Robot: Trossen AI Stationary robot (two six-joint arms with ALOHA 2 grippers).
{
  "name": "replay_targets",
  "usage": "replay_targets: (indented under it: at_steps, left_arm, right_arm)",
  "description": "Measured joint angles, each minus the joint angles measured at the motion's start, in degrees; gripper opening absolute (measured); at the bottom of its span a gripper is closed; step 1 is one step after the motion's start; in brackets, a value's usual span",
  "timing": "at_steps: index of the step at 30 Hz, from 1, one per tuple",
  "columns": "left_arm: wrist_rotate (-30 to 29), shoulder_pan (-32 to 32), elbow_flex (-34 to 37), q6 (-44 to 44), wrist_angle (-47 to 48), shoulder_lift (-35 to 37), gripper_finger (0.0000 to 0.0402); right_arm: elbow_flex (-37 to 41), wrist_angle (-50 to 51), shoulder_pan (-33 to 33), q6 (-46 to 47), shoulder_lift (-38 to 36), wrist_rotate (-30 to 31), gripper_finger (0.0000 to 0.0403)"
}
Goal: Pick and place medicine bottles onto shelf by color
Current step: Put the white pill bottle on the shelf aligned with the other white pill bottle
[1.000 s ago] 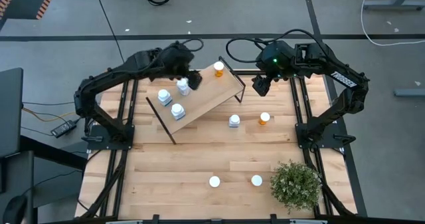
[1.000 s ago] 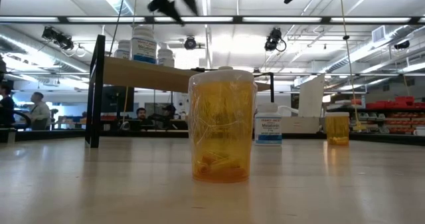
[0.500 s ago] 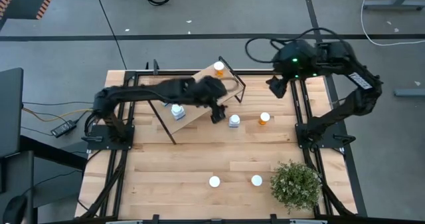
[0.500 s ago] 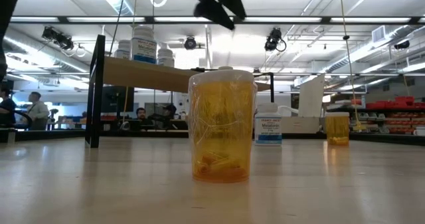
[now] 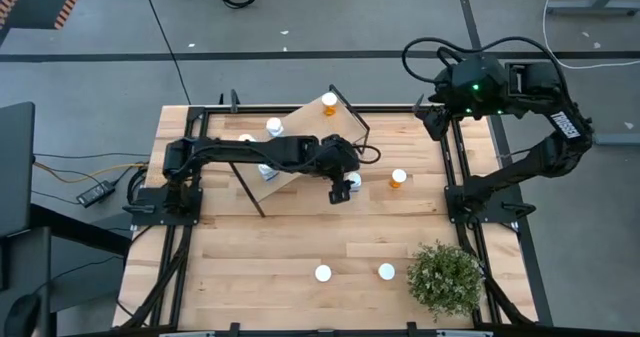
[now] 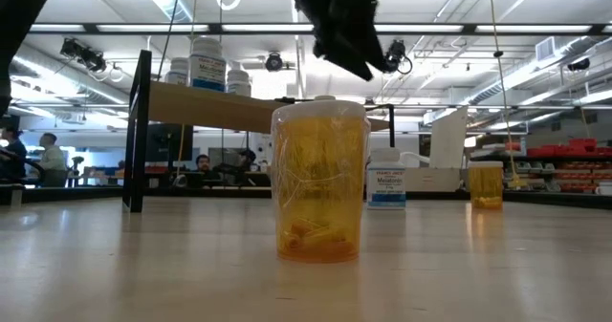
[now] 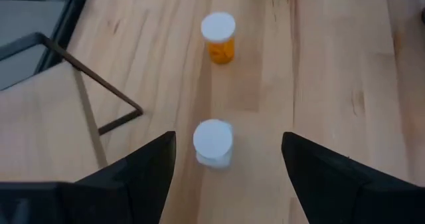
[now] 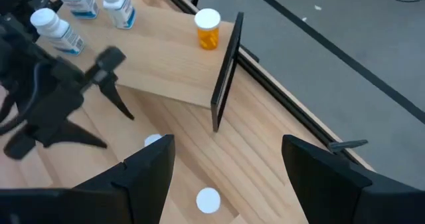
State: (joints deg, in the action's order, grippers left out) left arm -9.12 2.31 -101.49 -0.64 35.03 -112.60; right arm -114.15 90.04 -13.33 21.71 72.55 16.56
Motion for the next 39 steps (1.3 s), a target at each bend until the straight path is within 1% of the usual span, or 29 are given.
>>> replay_targets:
  at_steps: [5, 11, 14, 16, 18, 19, 24, 29, 39]
  left_arm:
    - [1.92, 1.02, -0.01, 1.43, 0.10, -1.80, 0.0279]
    - [1.51, 1.05, -0.01, -0.05, -1.28, -2.96, 0.0279]
    - [1.58, 1.06, 0.03, -0.10, -1.00, -4.04, 0.0279]
    - [1.52, 1.06, -0.06, -0.51, -3.02, -5.55, 0.0279]
    - [1.48, 1.12, 0.09, -0.55, -1.66, -6.13, 0.0279]
    - [1.46, 1.11, 0.03, -0.59, -3.00, -6.50, 0.0279]
    - [-0.23, 1.11, -0.04, -1.19, -3.90, -8.19, 0.0279]
    - [-0.50, 1.11, -0.08, -3.43, -4.33, -10.01, 0.0279]
    - [-1.36, 0.93, -0.09, -4.20, -5.33, -12.25, 0.0279]
  right_arm:
    - [0.00, -0.02, -0.01, 0.19, 0.80, 0.19, 0.0282]
    - [0.00, -0.02, -0.03, 0.69, 1.91, 0.49, 0.0282]
    - [0.07, -0.04, -0.01, 0.75, 2.20, 0.54, 0.0282]
    - [0.09, -0.04, -0.01, 0.76, 2.23, 0.54, 0.0282]
    - [0.09, -0.02, -0.01, 1.07, 2.23, 0.54, 0.0282]
    - [0.09, -0.02, -0.01, 1.31, 2.23, 0.57, 0.0282]
    - [0.13, -0.02, 0.01, 2.29, 2.21, 0.57, 0.0282]
    - [0.13, -0.02, -0.01, 2.34, 2.21, 0.57, 0.0282]
    - [0.15, -0.02, 0.00, 2.34, 2.21, 0.57, 0.0282]
